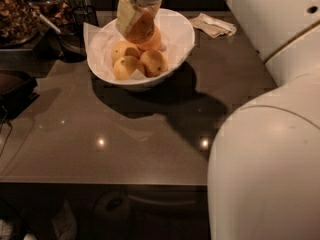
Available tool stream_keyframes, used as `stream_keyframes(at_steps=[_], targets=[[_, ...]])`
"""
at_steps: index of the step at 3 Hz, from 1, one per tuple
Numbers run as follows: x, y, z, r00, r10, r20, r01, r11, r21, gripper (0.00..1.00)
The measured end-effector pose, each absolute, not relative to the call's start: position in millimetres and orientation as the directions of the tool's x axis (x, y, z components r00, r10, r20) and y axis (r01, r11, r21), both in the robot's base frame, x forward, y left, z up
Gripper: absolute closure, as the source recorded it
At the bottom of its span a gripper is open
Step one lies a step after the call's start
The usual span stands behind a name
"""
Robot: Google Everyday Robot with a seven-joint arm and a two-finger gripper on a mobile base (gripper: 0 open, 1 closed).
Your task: Pick orange from white bowl
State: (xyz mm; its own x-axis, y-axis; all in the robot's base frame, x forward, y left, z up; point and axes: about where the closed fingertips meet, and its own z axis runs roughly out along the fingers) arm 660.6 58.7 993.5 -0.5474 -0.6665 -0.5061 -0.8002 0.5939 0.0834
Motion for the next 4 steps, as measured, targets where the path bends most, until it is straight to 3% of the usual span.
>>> stream_keyframes(at_steps=[2,3,4], targets=[[658.1,62.7,996.7,-0.530,-0.681,-0.505,-0.813,0.578,0.074,1.00],[627.2,28.5,985.6,-0.581,-0.657,-0.480,-0.783,0.613,0.109,1.00],[623.5,30.5,991.8,-0.570,-0.657,-0.493,-0.790,0.604,0.109,1.00]])
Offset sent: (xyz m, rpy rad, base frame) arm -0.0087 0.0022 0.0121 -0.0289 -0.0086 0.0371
